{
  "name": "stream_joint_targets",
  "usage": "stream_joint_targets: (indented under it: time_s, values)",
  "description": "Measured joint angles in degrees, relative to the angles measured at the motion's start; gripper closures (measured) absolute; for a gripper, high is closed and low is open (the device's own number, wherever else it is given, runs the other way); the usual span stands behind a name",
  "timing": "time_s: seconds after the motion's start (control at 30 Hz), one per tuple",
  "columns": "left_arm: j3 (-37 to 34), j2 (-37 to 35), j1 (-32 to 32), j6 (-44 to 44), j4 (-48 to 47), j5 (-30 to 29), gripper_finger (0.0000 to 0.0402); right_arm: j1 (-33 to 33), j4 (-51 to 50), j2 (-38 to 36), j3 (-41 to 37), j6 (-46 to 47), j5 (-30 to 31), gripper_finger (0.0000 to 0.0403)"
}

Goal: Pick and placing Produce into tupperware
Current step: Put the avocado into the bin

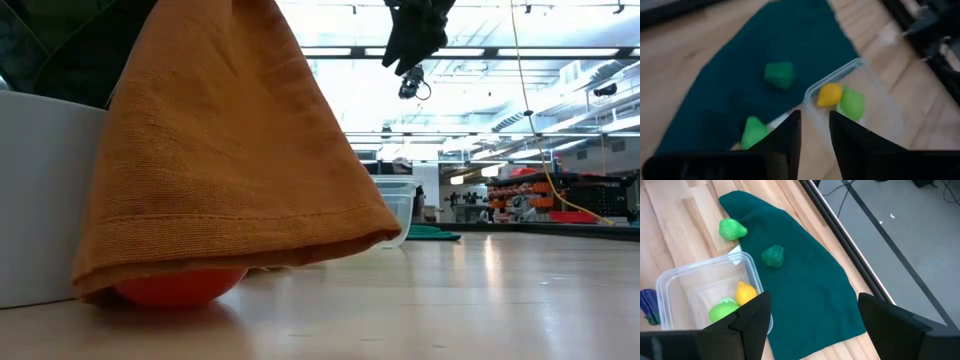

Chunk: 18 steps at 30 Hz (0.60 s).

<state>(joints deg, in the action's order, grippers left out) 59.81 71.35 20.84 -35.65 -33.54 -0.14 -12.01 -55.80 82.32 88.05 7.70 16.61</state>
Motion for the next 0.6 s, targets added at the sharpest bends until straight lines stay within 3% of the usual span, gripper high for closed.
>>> stream_joint_targets:
  time_s: [0.4,0.6]
  values:
    - [0.05,7.90,0.00,-10.63,-0.58,0.30,0.0203,0.02,-2.21,0.00,0.00,-2.71,-0.68,0.0114]
    - [5.16,11.32,2.51,-12.29,-2.76,2.10,0.0171,-0.68,-3.60,0.00,0.00,-4.86,-0.73,0.0085]
